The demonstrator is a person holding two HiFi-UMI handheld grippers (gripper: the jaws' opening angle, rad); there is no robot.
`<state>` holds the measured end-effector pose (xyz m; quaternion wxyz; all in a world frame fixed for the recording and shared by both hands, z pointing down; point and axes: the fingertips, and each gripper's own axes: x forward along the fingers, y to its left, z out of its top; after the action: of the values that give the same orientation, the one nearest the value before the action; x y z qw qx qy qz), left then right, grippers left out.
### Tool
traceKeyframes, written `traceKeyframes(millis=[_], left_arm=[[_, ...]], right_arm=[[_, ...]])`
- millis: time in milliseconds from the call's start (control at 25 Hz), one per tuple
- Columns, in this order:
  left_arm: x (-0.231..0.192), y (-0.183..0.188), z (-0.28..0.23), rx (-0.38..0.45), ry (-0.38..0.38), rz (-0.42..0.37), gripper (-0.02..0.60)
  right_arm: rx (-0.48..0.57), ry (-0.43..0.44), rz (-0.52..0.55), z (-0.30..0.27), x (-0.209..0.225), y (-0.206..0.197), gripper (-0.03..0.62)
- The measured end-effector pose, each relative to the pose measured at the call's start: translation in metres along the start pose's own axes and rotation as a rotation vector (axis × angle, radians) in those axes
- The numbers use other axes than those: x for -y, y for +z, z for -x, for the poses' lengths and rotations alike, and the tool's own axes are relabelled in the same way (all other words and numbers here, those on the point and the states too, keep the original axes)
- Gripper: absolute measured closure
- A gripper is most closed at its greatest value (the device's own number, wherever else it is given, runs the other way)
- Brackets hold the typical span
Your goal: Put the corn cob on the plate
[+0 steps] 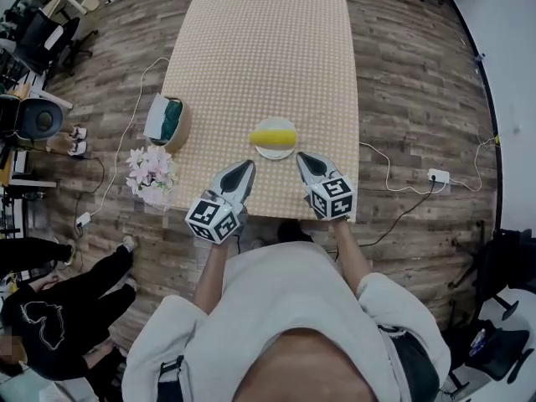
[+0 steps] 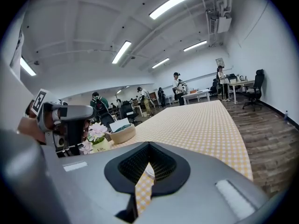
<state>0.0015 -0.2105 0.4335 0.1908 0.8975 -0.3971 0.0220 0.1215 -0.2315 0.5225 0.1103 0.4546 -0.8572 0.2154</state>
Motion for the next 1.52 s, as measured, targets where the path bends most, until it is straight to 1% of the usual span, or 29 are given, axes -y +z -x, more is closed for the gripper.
traceKeyframes(millis=[160,280,400,520,680,800,1080,1520], left_arm=[[-0.006,-0.01,0.029,0.003,-0.007,0.008,0.574],[-0.003,-0.015,0.056,0.011,-0.029,-0.002,0.574],[0.006,-0.02,0.089,0.019,-0.056,-0.023,0.574],[0.018,-0.029,0.123,0.023,-0.085,-0.028,0.574],[0.034,-0.048,0.163,0.025,-0.128,-0.016,0.574],[0.046,-0.059,0.184,0.028,-0.158,-0.013,0.574],[0.068,-0.064,0.212,0.044,-0.208,-0.029,0.574],[0.077,-0.068,0.226,0.036,-0.241,-0.048,0.574]], right_arm=[[0.016,-0.018,0.003,0.006,-0.03,-0.011,0.595],[0.045,-0.035,0.013,0.016,-0.059,-0.011,0.595],[0.086,-0.057,0.038,0.035,-0.095,-0.006,0.595],[0.122,-0.083,0.056,0.06,-0.133,-0.006,0.595],[0.143,-0.122,0.059,0.09,-0.175,-0.019,0.597],[0.145,-0.144,0.068,0.105,-0.2,-0.032,0.597],[0.165,-0.174,0.085,0.123,-0.229,-0.042,0.597],[0.18,-0.201,0.085,0.13,-0.243,-0.048,0.597]])
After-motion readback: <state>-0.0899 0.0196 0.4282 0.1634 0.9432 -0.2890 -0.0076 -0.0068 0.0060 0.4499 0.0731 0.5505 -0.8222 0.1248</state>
